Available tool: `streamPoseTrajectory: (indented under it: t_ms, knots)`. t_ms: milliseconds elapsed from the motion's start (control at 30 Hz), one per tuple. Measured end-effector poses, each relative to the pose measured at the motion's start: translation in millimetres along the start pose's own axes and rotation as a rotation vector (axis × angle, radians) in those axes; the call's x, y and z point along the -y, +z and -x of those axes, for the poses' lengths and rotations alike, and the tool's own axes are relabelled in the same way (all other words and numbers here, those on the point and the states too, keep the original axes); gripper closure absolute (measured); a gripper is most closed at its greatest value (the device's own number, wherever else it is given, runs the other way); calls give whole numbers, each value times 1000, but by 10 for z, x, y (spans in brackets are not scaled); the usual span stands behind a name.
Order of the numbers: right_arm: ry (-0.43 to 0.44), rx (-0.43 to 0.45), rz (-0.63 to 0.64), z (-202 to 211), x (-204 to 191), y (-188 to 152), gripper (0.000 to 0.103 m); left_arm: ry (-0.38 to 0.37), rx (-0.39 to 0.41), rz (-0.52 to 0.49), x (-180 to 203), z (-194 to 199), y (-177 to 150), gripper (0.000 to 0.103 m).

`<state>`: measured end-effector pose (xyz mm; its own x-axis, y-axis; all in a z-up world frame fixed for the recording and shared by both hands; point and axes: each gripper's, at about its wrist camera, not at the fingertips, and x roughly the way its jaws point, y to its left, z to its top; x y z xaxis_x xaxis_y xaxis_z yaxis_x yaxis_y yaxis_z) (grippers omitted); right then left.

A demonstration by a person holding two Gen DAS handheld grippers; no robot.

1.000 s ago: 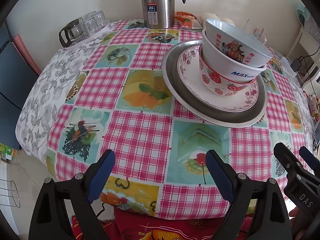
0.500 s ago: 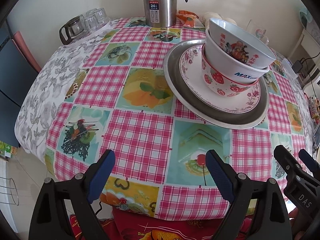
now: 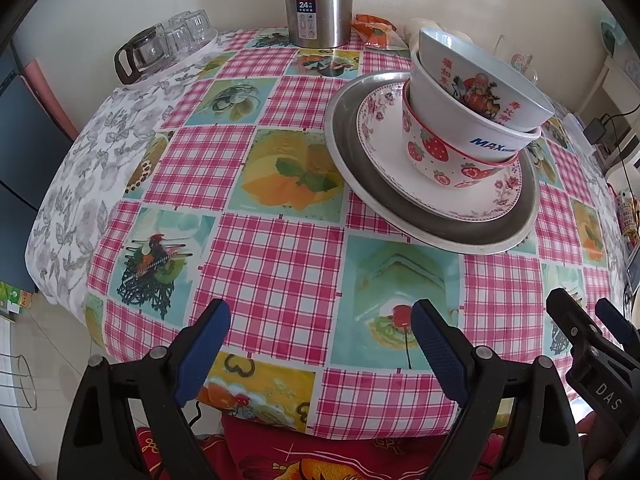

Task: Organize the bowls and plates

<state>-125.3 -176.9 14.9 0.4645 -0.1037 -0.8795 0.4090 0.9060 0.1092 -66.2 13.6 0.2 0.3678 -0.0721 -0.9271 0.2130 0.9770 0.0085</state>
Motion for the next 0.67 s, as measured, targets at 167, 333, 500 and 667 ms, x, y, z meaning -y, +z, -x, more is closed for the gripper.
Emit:
streamPoseTrajectory:
  t_ms: [167,333,500,667]
  knots:
    - [-1,-1,0,0,-1,-2,0,-3,-4,1,-4,-6,3,11]
    - [-1,-1,0,-4,4,0,0,-5,-4,0,-7,-15,0,11]
    - [-1,-2,0,-8,4,1,0,-4,14,1,-5,12,-5,11]
    - [-1,-2,0,-12,9,-1,0,-25,24,1,0,37,4,11]
